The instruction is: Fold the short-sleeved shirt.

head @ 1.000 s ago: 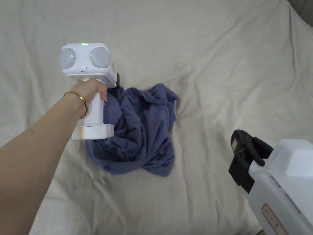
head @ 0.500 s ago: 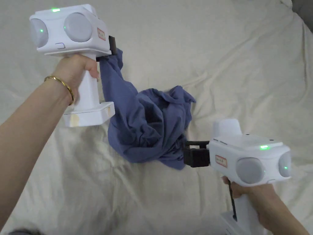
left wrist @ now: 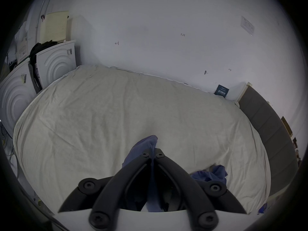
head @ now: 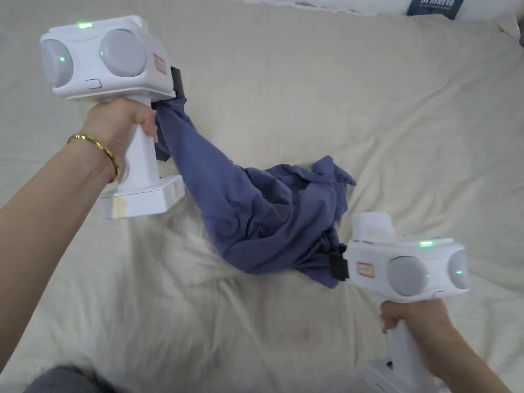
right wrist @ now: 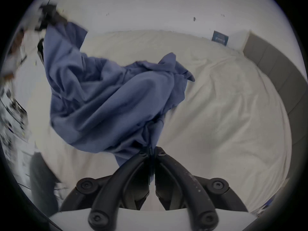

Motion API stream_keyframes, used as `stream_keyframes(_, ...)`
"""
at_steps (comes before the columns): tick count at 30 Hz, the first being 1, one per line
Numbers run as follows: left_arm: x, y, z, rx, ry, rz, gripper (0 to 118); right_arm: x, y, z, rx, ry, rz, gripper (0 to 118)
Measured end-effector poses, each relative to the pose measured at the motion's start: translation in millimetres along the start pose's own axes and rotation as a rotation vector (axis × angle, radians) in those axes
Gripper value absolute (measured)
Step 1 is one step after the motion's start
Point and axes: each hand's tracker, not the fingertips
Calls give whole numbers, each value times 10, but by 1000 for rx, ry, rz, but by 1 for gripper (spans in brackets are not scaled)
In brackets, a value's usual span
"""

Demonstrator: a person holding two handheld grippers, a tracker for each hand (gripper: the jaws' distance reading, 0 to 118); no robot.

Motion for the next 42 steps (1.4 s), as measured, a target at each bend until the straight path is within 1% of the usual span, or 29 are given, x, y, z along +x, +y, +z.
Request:
stream_keyframes(1,-39,24,58,14,6,12,1,90,19,140,20,22,-36,7)
stream_keyframes(3,-103,99,173,35,8,24,1,222,56,383,44,50,-63,7)
stream_keyframes(4,-138,153,257,56,15,32,1,274,81,565,85,52,-74,5)
stream_keyframes(6,-203,267,436,97,22,40,1,387,181,949,182,41,-62,5)
stream_keyframes(7,-234,337,541,121,24,44,1,456,249,1174,240,42,-70,5)
stream_keyframes(10,-324,551,878,187,30,63,1,639,487,1790,349,85,-125,5)
stream_keyframes(11,-354,619,996,208,28,69,1,701,558,1991,390,82,-132,5)
stream_keyframes(13,-400,738,1206,256,31,79,1,759,707,2403,465,57,-127,5)
stream_keyframes(16,-515,970,1608,339,29,97,1,918,898,2966,563,29,-154,5)
stream_keyframes(18,-560,1088,1833,385,34,106,1,989,994,3310,617,-19,-148,5)
stream_keyframes(21,-639,1302,2192,472,54,118,1,1095,1151,3735,684,-118,-116,5)
stream_keyframes(23,-648,1404,2393,495,69,115,1,1151,1234,3976,712,-138,-132,5)
stream_keyframes(25,-662,1507,2505,510,97,106,1,1193,1320,4163,736,-165,-148,5)
stream_keyframes(28,-666,1619,2645,539,131,123,1,1232,1492,4381,773,-236,-127,5)
stream_keyframes(29,-685,1681,2655,544,134,133,1,1240,1556,4436,779,-264,-132,5)
stream_keyframes(31,-688,1818,2627,547,162,136,1,1284,1701,4516,787,-256,-168,5)
stream_keyframes(33,-664,1951,2578,537,186,136,1,1307,1865,4560,798,-275,-203,5)
stream_keyframes(35,-568,2044,2550,543,198,147,1,1306,2059,4588,810,-291,-213,5)
stream_keyframes(38,-444,2280,2410,549,225,140,1,1339,2405,4611,830,-293,-254,5)
stream_keyframes(42,-247,2587,2176,574,254,120,1,1308,2873,4569,869,-370,-284,5)
